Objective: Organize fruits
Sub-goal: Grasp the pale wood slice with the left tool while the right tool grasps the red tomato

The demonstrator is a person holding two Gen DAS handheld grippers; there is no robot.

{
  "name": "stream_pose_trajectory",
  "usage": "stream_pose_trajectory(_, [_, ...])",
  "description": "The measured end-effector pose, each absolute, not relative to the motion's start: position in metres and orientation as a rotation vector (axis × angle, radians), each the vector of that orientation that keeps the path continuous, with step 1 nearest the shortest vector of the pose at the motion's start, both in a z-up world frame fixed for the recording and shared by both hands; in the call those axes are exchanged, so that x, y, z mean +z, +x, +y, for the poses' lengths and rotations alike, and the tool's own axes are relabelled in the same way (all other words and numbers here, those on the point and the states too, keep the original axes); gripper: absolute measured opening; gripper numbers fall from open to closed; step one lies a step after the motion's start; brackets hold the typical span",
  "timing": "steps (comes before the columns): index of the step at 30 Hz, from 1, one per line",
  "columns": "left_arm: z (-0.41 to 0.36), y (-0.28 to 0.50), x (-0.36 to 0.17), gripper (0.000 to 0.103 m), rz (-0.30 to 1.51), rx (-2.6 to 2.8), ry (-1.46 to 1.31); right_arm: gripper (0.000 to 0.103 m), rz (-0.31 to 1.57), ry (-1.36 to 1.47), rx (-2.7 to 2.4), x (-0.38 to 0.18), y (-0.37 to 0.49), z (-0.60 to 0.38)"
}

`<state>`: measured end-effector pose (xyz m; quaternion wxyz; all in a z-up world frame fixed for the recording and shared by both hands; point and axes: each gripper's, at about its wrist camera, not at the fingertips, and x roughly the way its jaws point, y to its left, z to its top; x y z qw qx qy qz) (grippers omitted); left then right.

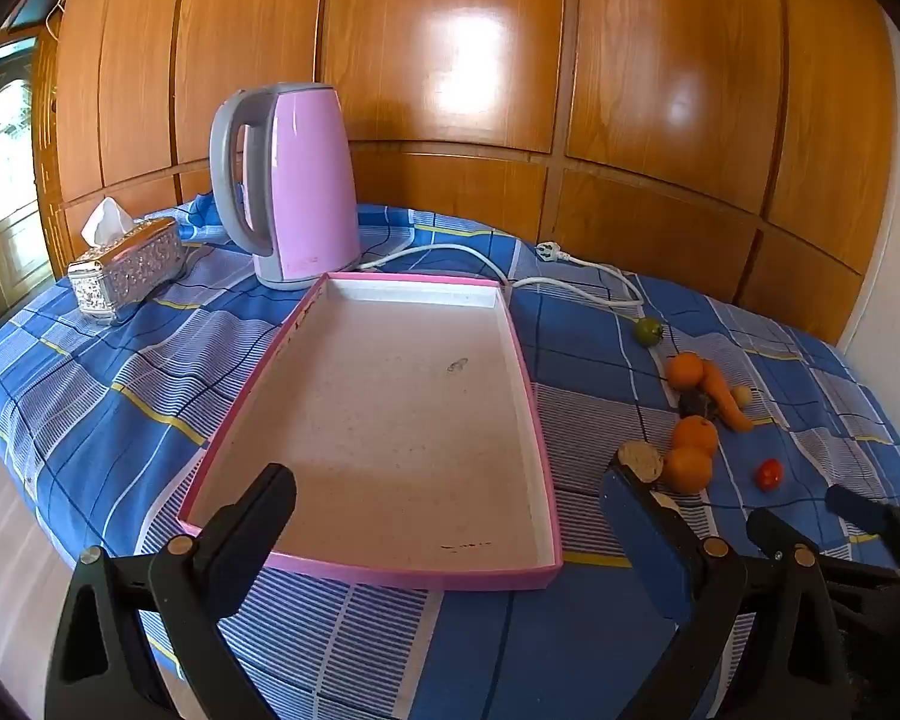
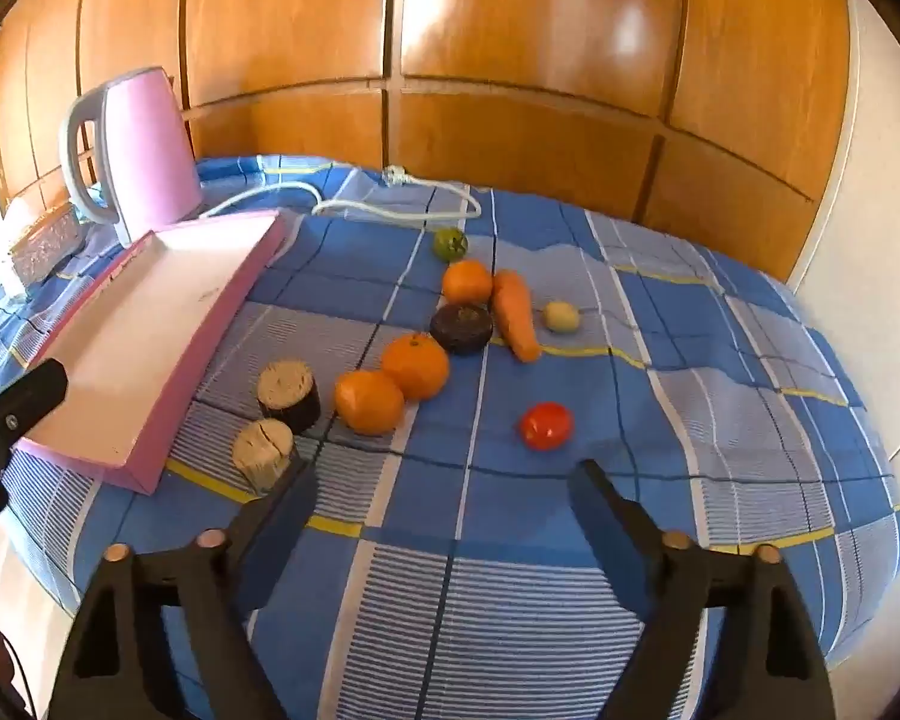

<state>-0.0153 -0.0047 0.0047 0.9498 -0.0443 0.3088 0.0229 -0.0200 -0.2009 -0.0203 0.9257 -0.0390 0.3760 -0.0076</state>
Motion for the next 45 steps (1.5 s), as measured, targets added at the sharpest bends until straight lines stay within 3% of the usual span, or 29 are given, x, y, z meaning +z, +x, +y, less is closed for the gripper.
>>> stream_pose_trajectory(4, [-0.006, -0.014, 0.005, 0.102, 0.631, 0.047, -0.087, 0.074, 0.799, -0.076, -0.011, -0.029, -0.015, -0.206])
stream_pose_trajectory(13, [-0.010, -0.015, 0.003, 0.102, 0.632, 0.034, -0.084, 0.073, 0.820, -0.060, 0.007, -0.028, -0.017, -0.203])
stream_pose_trajectory(22, [-0.019, -0.016, 0.003, 0.101, 0.624, -0.017, -0.068, 0.065, 0.850, -0.052, -0.014, -0.039, -0.013, -0.215])
stream_pose_trajectory(23, [-0.021, -0.014, 0.003, 0.098, 0.627, -0.036, -0.064, 0.064, 0.843, -0.062, -0.025, -0.041, -0.013, -0.218])
stream_pose_trajectory(26, [-0.030, -0.007, 0.002, 0.074, 0.658, -0.125, -0.041, 0.061, 0.862, -0.058, -0.057, -0.046, -0.012, -0.229])
stream_pose_trajectory(28, [-0.039, -0.001, -0.001, 0.051, 0.691, -0.206, -0.024, 0.060, 0.883, -0.053, -0.080, -0.050, -0.011, -0.237])
stream_pose_trajectory(30, [-0.046, 0.002, -0.004, 0.044, 0.714, -0.270, -0.015, 0.059, 0.879, -0.016, -0.086, -0.055, -0.009, -0.245])
stream_pose_trajectory(39, [-0.089, 0.010, -0.016, 0.039, 0.779, -0.427, 0.069, 0.058, 0.882, 0.054, -0.064, -0.066, -0.010, -0.263])
stream_pose_trajectory(45, [-0.106, 0.026, -0.034, 0.040, 0.852, -0.424, 0.116, 0.075, 0.891, 0.068, 0.007, -0.068, -0.011, -0.265])
